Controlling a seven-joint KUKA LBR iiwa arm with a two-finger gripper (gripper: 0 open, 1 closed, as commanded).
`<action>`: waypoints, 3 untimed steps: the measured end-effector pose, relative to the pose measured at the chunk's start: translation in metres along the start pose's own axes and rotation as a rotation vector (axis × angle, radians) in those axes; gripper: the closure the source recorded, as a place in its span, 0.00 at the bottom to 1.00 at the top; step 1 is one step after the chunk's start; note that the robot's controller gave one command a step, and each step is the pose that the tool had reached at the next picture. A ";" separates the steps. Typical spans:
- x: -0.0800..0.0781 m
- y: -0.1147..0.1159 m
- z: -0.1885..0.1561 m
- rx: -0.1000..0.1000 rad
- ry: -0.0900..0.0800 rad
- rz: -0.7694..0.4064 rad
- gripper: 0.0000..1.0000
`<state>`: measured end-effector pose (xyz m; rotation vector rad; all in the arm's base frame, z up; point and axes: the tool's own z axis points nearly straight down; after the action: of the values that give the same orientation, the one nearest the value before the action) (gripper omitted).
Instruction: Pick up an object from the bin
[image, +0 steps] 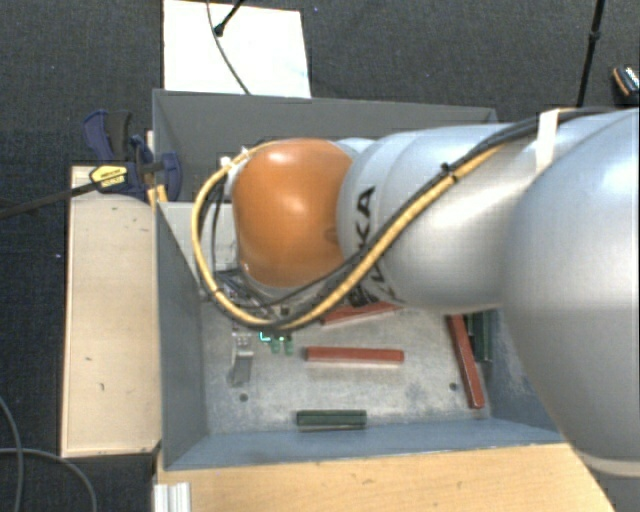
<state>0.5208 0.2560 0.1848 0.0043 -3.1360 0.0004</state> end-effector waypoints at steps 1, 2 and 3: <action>-0.027 -0.142 0.118 0.004 -0.001 -0.052 0.00; -0.016 -0.224 0.083 0.004 -0.006 -0.061 0.00; 0.000 -0.209 0.085 -0.001 0.000 -0.005 0.00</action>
Offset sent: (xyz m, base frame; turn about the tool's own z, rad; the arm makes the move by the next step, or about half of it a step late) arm 0.0265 -0.1358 -0.1148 -0.0600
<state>0.5211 0.0465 0.1002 0.0123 -3.1363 -0.0006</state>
